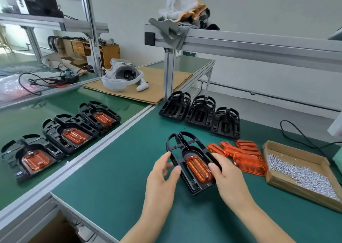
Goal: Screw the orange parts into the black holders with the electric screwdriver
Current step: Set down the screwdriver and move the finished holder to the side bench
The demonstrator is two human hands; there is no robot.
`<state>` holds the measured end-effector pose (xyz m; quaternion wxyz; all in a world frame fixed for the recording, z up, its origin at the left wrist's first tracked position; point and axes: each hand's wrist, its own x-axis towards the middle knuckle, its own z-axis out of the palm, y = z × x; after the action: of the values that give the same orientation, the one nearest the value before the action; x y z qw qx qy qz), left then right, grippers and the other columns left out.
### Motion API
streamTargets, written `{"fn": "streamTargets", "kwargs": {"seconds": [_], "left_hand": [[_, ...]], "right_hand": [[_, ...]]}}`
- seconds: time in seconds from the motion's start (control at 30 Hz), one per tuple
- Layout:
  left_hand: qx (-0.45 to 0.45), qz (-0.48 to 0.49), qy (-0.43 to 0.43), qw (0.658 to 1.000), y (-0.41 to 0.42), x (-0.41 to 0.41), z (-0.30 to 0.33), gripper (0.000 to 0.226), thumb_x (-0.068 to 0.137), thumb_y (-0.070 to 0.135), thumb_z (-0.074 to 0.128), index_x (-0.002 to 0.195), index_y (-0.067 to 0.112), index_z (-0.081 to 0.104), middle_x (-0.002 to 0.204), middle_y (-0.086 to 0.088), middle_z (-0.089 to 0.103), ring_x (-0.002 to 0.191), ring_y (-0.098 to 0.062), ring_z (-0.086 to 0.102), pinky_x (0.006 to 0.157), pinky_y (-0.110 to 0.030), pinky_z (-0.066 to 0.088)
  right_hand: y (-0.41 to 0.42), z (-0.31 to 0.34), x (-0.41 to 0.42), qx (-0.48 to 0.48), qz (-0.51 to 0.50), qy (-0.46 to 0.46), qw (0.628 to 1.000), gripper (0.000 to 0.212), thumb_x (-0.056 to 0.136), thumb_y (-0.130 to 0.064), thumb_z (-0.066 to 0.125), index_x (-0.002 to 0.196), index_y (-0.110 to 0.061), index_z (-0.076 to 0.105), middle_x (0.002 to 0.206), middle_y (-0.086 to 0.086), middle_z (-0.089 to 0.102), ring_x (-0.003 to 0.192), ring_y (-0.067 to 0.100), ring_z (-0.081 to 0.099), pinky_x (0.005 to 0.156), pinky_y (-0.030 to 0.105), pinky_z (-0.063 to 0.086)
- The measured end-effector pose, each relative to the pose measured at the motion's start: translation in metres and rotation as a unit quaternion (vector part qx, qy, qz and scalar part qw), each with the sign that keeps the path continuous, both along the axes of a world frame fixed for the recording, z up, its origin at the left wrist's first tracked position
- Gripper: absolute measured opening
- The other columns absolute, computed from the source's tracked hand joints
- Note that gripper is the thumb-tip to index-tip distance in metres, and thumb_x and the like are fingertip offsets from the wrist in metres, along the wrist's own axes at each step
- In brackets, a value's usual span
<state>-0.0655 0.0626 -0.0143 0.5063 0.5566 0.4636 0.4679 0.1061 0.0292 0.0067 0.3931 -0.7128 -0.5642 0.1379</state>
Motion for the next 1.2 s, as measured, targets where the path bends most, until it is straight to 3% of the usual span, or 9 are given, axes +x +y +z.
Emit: {"fn": "streamTargets", "kwargs": {"seconds": [0.07,0.23,0.4,0.5,0.6,0.87,0.97,1.1,1.2], "left_hand": [[-0.014,0.011,-0.032,0.999,0.004,-0.004,0.004,0.047,0.091,0.038,0.058,0.135,0.044,0.042,0.122,0.014,0.059,0.12,-0.001,0.05,0.104,-0.027,0.037],[-0.002,0.056,-0.063,0.996,0.017,-0.019,0.01,0.075,0.083,0.045,0.065,0.146,0.038,0.025,0.147,0.013,0.04,0.135,-0.008,0.037,0.113,-0.039,0.032],[0.005,0.158,-0.061,0.986,0.039,-0.044,0.013,0.076,0.094,0.019,0.056,0.15,0.039,0.007,0.155,0.019,0.017,0.141,-0.003,0.023,0.117,-0.039,0.024],[0.007,0.194,-0.065,0.979,0.05,-0.064,0.013,0.075,0.094,0.013,0.052,0.15,0.037,0.008,0.156,0.018,0.016,0.14,-0.002,0.023,0.117,-0.035,0.022],[-0.001,0.235,-0.034,0.971,0.06,-0.085,0.012,0.076,0.092,0.012,0.054,0.151,0.032,0.01,0.155,0.017,0.017,0.135,0.0,0.025,0.107,-0.021,0.021],[0.023,0.311,-0.03,0.95,0.087,-0.132,0.013,0.073,0.091,0.005,0.052,0.151,0.026,0.015,0.154,0.013,0.022,0.134,0.0,0.026,0.104,-0.02,0.021],[0.035,0.332,-0.051,0.941,0.1,-0.146,0.016,0.071,0.091,0.002,0.05,0.15,0.025,0.019,0.152,0.011,0.026,0.13,0.0,0.031,0.104,-0.02,0.026],[0.036,0.36,-0.07,0.929,0.113,-0.159,0.015,0.07,0.09,-0.002,0.048,0.15,0.023,0.021,0.15,0.011,0.029,0.119,0.0,0.038,0.088,-0.005,0.031],[0.032,0.368,-0.08,0.926,0.122,-0.166,0.013,0.072,0.09,-0.004,0.046,0.151,0.022,0.018,0.152,0.009,0.025,0.124,-0.005,0.037,0.104,-0.023,0.034]], "right_hand": [[0.011,-0.001,-0.014,-0.001,0.009,-0.003,1.0,0.038,0.102,-0.021,0.045,0.14,-0.014,0.048,0.129,-0.01,0.052,0.117,0.003,0.046,0.097,0.017,0.032],[0.041,0.003,-0.057,0.0,0.06,-0.011,0.998,0.044,0.103,-0.023,0.042,0.145,-0.01,0.04,0.143,0.001,0.049,0.136,0.017,0.04,0.106,0.022,0.028],[0.072,0.009,-0.1,0.001,0.117,-0.02,0.993,0.046,0.104,-0.023,0.039,0.148,-0.011,0.035,0.149,0.002,0.042,0.137,0.016,0.037,0.104,0.018,0.025],[0.088,0.008,-0.123,-0.006,0.146,-0.025,0.989,0.045,0.104,-0.022,0.038,0.148,-0.011,0.034,0.148,0.002,0.043,0.135,0.016,0.039,0.103,0.018,0.026],[0.101,0.005,-0.145,-0.021,0.169,-0.019,0.985,0.045,0.105,-0.022,0.037,0.149,-0.01,0.033,0.15,0.003,0.04,0.137,0.016,0.036,0.107,0.02,0.024],[0.136,0.003,-0.199,-0.04,0.221,0.01,0.974,0.038,0.103,-0.015,0.037,0.141,-0.013,0.042,0.135,0.0,0.05,0.127,0.018,0.046,0.099,0.02,0.033],[0.149,0.004,-0.217,-0.049,0.232,0.031,0.971,0.036,0.102,-0.01,0.038,0.137,-0.012,0.045,0.133,0.002,0.053,0.123,0.02,0.048,0.101,0.028,0.038],[0.16,-0.001,-0.232,-0.057,0.239,0.027,0.969,0.047,0.103,-0.011,0.036,0.149,-0.013,0.032,0.15,0.0,0.039,0.14,0.017,0.034,0.11,0.024,0.026],[0.165,-0.005,-0.238,-0.05,0.249,0.015,0.967,0.049,0.103,-0.01,0.036,0.151,-0.016,0.028,0.154,-0.002,0.034,0.141,0.012,0.03,0.109,0.018,0.021]]}}
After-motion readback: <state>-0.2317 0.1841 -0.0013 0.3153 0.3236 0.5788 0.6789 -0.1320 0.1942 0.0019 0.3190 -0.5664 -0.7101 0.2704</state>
